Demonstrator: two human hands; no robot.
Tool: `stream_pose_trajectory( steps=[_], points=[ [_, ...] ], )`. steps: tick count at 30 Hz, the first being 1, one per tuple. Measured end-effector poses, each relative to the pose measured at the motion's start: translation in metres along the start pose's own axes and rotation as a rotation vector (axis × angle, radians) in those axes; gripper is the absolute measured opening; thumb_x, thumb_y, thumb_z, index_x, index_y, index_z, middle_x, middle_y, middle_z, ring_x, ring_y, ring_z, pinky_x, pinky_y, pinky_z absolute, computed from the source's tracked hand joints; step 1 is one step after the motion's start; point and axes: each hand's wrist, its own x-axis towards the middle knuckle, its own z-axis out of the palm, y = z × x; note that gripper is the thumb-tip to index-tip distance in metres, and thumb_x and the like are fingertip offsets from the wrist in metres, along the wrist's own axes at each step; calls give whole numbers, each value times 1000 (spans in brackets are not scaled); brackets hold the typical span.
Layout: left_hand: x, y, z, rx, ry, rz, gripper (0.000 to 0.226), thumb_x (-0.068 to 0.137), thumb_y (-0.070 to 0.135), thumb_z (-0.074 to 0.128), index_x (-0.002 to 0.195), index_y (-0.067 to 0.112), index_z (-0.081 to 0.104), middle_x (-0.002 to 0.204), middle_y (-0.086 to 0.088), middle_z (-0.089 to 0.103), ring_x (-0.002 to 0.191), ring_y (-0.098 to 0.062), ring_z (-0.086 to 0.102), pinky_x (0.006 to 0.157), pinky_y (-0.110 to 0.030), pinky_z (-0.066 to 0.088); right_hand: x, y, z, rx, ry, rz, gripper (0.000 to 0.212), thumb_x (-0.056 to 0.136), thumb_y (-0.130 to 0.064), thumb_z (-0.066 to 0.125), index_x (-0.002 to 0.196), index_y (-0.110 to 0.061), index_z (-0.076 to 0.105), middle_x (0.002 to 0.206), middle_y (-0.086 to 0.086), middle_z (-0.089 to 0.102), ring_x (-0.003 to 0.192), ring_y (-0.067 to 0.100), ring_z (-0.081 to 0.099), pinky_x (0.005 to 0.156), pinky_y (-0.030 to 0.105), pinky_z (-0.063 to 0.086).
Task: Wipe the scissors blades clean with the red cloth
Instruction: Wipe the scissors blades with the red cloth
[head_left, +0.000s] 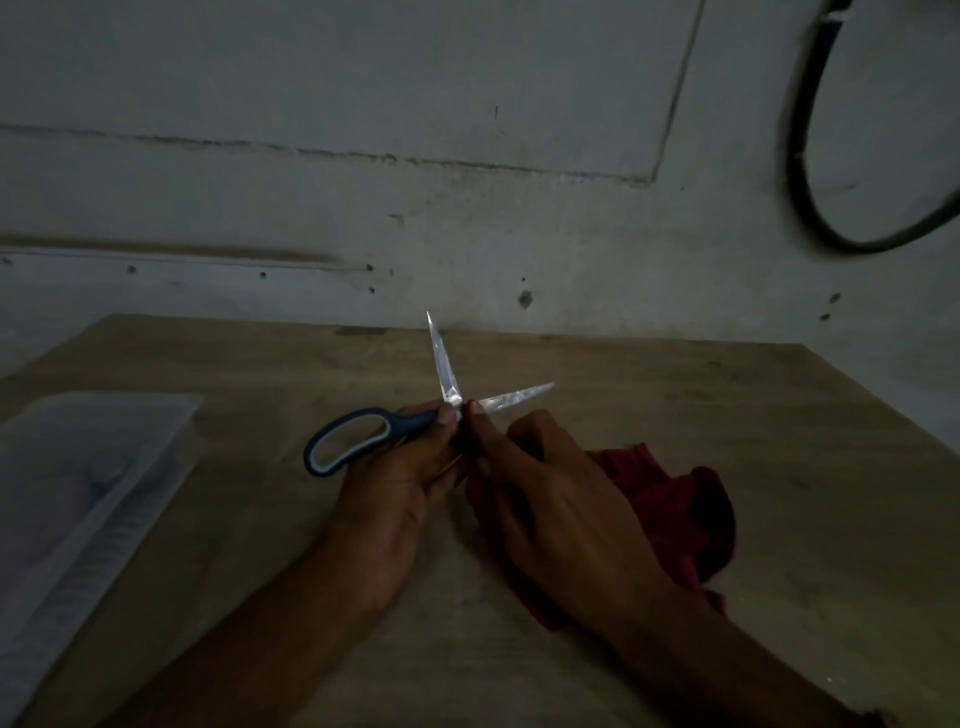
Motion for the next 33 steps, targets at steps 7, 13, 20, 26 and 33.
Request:
stream_pose_trajectory(
  steps=[7, 13, 20, 26, 33],
  points=[
    [0, 5, -2, -50, 17, -30, 20, 87, 11, 68, 107, 10, 70, 111, -8, 78, 104, -19, 75, 78, -29, 61, 1, -3, -6, -233, 15, 128, 78, 98, -44, 56, 166, -25, 22, 116, 1, 56, 92, 13, 51, 58, 22, 43],
    [-1, 6, -3, -26, 30, -2, 29, 82, 12, 72, 110, 6, 69, 116, -11, 77, 108, -21, 74, 81, -31, 60, 2, -4, -5, -165, -17, 130, 81, 93, -34, 68, 163, -14, 32, 111, 3, 59, 87, 12, 49, 58, 19, 32],
    [-3, 6, -2, -10, 23, 1, 32, 86, 13, 70, 117, 6, 69, 115, -10, 77, 109, -20, 74, 78, -28, 63, -1, -9, 2, -222, 108, -74, 65, 88, -34, 71, 149, -15, 56, 100, -1, 62, 82, 13, 54, 58, 21, 34],
    [-1, 3, -1, 23, 21, -2, 27, 73, 15, 73, 100, 11, 72, 109, -7, 79, 106, -19, 75, 85, -35, 57, 14, 13, -6, 52, 351, 92, 24, 95, -21, 71, 118, -20, 79, 97, -3, 72, 83, 13, 63, 68, 27, 55],
    [0, 4, -1, 41, 2, -2, 35, 73, 17, 75, 107, 11, 70, 102, -3, 79, 99, -15, 76, 77, -29, 60, 17, 10, -10, 350, 461, 352, 17, 94, -21, 77, 110, -24, 80, 97, -12, 75, 84, -2, 67, 83, 27, 61]
  ],
)
